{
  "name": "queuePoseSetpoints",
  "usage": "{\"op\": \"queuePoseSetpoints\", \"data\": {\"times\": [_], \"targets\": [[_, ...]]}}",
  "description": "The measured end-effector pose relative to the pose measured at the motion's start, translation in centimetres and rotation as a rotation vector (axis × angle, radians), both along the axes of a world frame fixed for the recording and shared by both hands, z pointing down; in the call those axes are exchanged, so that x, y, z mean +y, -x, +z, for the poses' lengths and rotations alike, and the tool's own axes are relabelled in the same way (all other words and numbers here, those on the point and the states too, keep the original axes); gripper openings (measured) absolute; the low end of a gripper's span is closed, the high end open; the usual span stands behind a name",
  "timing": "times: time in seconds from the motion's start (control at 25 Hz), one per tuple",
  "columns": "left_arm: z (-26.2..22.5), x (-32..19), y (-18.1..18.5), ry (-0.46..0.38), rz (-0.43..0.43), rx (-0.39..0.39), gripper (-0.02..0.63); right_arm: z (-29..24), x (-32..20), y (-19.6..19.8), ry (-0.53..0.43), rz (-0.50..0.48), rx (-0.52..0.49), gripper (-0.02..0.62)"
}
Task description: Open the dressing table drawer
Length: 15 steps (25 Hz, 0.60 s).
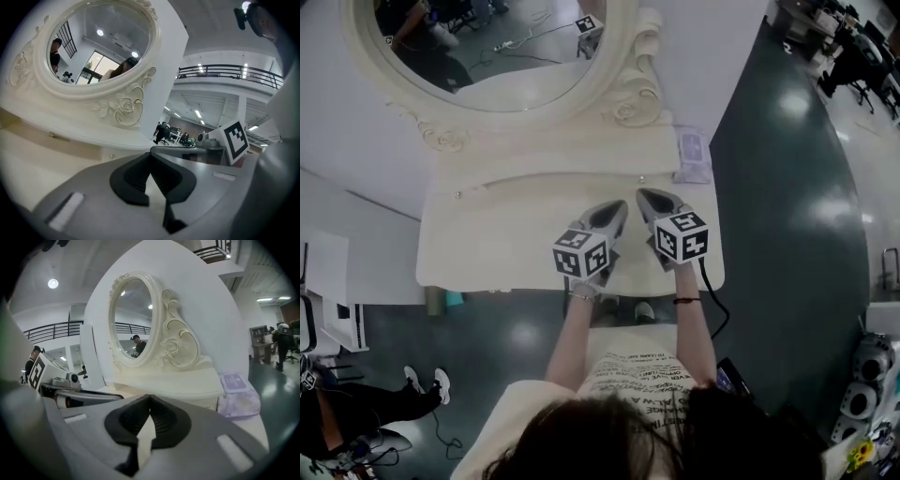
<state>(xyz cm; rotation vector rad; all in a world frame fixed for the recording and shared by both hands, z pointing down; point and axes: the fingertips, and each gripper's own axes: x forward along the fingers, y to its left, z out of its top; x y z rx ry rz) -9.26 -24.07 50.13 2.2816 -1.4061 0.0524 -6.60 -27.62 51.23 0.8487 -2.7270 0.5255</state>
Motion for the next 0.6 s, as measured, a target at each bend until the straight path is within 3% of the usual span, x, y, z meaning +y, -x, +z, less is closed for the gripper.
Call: {"op": "queuePoseSetpoints", "data": {"times": [0.6], "targets": [[2.6,-1.1,2.1,0.054,0.136,0.007,0.000,2.3,-2.2,0.8,0.075,0.189,0.014,0.005]]}}
